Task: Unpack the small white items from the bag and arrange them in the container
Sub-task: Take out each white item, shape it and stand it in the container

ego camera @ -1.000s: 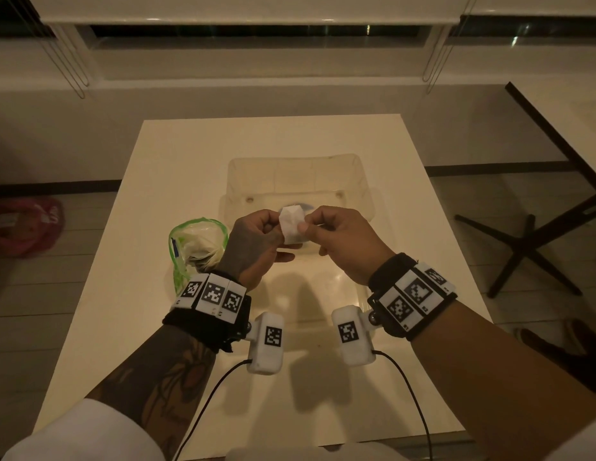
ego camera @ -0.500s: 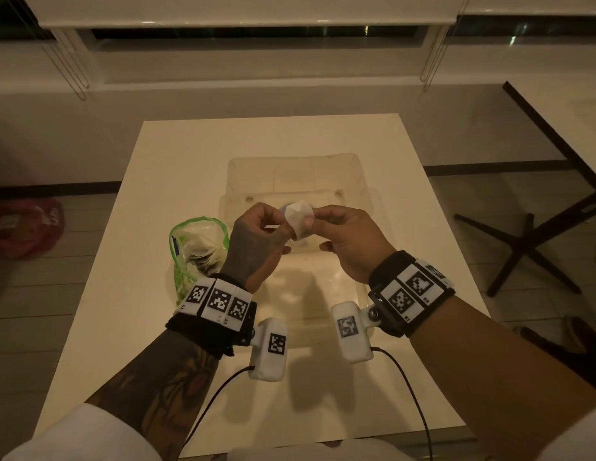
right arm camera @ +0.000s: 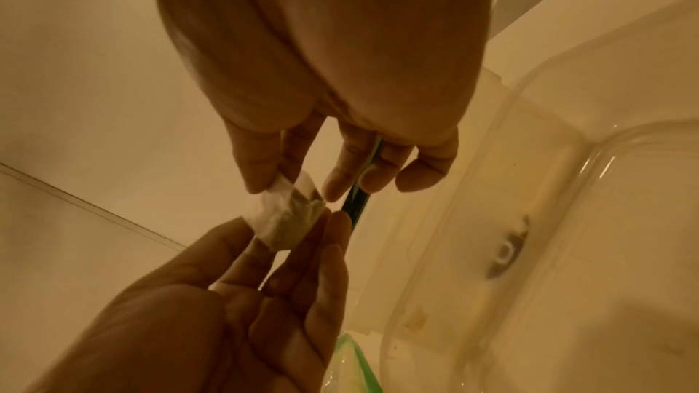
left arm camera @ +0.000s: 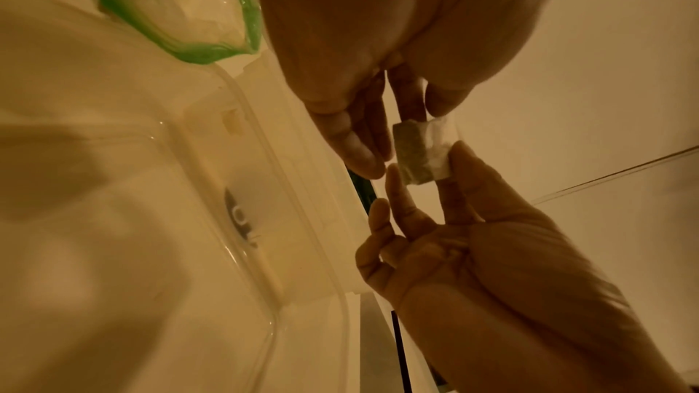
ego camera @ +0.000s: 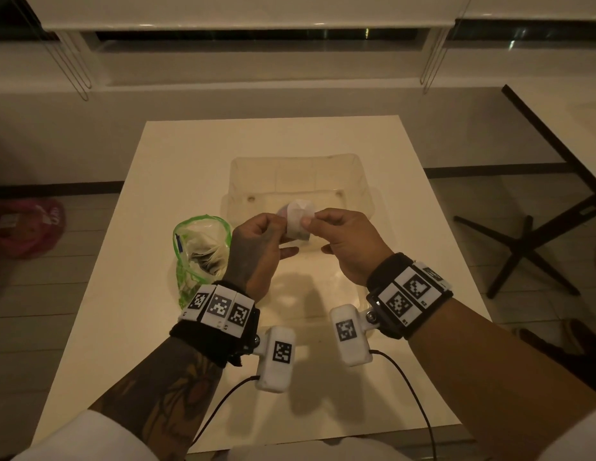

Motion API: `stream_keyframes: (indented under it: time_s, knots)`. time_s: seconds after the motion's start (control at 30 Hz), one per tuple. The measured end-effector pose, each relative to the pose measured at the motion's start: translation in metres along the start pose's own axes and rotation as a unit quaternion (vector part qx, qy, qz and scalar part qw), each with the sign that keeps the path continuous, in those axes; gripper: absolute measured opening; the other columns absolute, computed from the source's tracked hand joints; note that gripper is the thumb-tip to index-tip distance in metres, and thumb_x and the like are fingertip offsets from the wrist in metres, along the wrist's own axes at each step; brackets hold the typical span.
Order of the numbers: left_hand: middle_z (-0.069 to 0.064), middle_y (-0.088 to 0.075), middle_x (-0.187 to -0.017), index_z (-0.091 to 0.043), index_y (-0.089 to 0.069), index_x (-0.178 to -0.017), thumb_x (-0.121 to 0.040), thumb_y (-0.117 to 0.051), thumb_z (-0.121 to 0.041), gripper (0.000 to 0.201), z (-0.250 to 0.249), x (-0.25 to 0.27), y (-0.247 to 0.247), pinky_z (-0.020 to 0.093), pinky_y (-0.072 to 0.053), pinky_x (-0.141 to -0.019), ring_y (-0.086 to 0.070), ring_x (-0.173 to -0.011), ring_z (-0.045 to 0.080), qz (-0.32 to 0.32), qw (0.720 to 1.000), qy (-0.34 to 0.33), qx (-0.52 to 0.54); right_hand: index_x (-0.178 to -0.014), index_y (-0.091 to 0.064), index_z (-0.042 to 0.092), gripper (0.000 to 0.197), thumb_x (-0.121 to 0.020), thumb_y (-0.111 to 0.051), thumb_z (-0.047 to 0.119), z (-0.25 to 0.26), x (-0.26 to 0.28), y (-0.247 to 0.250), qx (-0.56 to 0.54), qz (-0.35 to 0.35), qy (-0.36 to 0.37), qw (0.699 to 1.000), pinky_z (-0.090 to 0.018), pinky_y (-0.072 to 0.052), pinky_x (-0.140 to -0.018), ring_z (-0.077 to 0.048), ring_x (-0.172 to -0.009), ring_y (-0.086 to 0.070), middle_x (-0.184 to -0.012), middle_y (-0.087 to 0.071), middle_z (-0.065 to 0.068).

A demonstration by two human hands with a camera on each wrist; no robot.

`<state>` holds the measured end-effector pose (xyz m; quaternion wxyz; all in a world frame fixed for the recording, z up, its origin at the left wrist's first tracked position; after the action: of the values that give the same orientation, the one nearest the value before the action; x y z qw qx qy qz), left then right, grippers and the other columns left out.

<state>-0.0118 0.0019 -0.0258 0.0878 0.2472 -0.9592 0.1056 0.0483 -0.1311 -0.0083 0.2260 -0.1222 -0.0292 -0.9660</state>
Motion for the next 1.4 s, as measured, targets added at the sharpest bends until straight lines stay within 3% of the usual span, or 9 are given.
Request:
stream_keyframes:
  time_s: [0.1,0.23,0.37,0.47,0.53,0.63,0.83,1.07,1.4]
  knots:
    - [0.012,-0.073,-0.099,-0.014,-0.068,-0.099,-0.099,-0.051,-0.022,0.020,0.000,0.005,-0.002,0.040,-0.058,-0.076,-0.071,-0.095,0.025,0.049,0.998,0.013,0.024,-0.084,-0.070,0.015,0.009,-0.090,-0.065,0.021,-0.001,0.000,0.000,0.004,-0.002,0.000,1.000,-0.026,-0.043,-0.069,-0.007,-0.080,-0.057,-0.080,-0.066,0.010]
    - [0.005,-0.075,-0.092,-0.016,-0.070,-0.095,-0.095,-0.058,-0.020,0.012,0.001,0.007,0.000,0.033,-0.059,-0.074,-0.072,-0.089,0.016,0.072,0.993,-0.031,-0.087,-0.083,-0.069,0.014,0.012,-0.091,-0.064,0.022,-0.003,-0.001,0.004,0.026,0.001,-0.006,1.000,-0.028,-0.043,-0.070,-0.009,-0.080,-0.056,-0.084,-0.065,0.005]
    - [0.008,-0.073,-0.097,-0.015,-0.068,-0.097,-0.096,-0.056,-0.018,0.012,0.003,0.006,0.000,0.030,-0.060,-0.072,-0.072,-0.088,0.017,0.071,0.994,-0.025,-0.078,-0.093,-0.065,0.008,0.020,-0.093,-0.062,0.027,0.002,-0.008,0.013,0.060,-0.025,0.016,0.998,-0.028,-0.045,-0.065,-0.013,-0.078,-0.055,-0.089,-0.065,-0.003]
    - [0.006,-0.074,-0.095,-0.016,-0.068,-0.096,-0.096,-0.056,-0.019,0.012,0.005,0.008,-0.002,0.034,-0.060,-0.074,-0.072,-0.090,0.016,0.096,0.993,-0.012,-0.074,-0.101,-0.065,0.010,0.020,-0.094,-0.060,0.028,0.016,-0.013,0.014,0.161,0.015,0.051,0.986,-0.017,-0.045,-0.057,-0.004,-0.066,-0.057,-0.083,-0.065,0.005]
    - [0.004,-0.074,-0.099,-0.015,-0.068,-0.102,-0.096,-0.056,-0.021,0.015,0.006,0.008,-0.006,0.036,-0.059,-0.076,-0.071,-0.094,0.019,0.135,0.988,0.007,-0.071,-0.097,-0.068,0.008,0.016,-0.095,-0.058,0.021,0.023,-0.015,0.012,0.214,0.054,0.077,0.972,-0.011,-0.043,-0.054,0.002,-0.058,-0.056,-0.076,-0.064,0.011]
    - [0.003,-0.074,-0.103,-0.013,-0.068,-0.109,-0.095,-0.056,-0.026,0.022,0.007,0.009,-0.014,0.033,-0.055,-0.072,-0.071,-0.094,0.021,0.188,0.978,0.037,-0.082,-0.092,-0.069,0.010,0.012,-0.095,-0.059,0.017,0.029,-0.016,0.012,0.253,0.087,0.097,0.959,-0.009,-0.043,-0.054,0.004,-0.057,-0.056,-0.072,-0.064,0.014]
    - [0.005,-0.074,-0.102,-0.012,-0.071,-0.105,-0.093,-0.060,-0.028,0.022,0.006,0.009,-0.018,0.031,-0.053,-0.072,-0.071,-0.091,0.020,0.200,0.975,0.039,-0.086,-0.096,-0.070,0.007,0.013,-0.095,-0.060,0.015,0.035,-0.016,0.017,0.281,0.120,0.103,0.946,-0.008,-0.043,-0.055,0.002,-0.057,-0.054,-0.064,-0.063,0.029]
    - [0.005,-0.075,-0.098,-0.014,-0.071,-0.099,-0.093,-0.060,-0.024,0.016,0.008,0.009,-0.023,0.028,-0.053,-0.068,-0.072,-0.086,0.019,0.191,0.978,0.043,-0.068,-0.098,-0.072,0.005,0.016,-0.093,-0.063,0.018,0.039,-0.019,0.024,0.300,0.102,0.104,0.943,-0.009,-0.045,-0.055,0.000,-0.057,-0.053,-0.072,-0.065,0.003]
    - [0.006,-0.075,-0.096,-0.009,-0.071,-0.098,-0.091,-0.064,-0.021,0.016,0.016,0.010,-0.026,0.028,-0.051,-0.063,-0.072,-0.083,0.017,0.177,0.976,0.046,-0.120,-0.095,-0.073,0.011,0.011,-0.090,-0.066,0.017,0.041,-0.021,0.030,0.368,0.107,0.102,0.918,-0.012,-0.047,-0.059,0.001,-0.058,-0.054,-0.077,-0.068,0.000]
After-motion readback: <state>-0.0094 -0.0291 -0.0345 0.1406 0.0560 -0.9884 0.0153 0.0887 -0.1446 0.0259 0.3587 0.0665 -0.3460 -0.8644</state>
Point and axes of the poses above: each hand's wrist, its own x-axis away from the middle knuckle, its own y-axis out of the back of the hand, z = x × y, the point moved 4 cm from there along -x, towards the middle knuckle
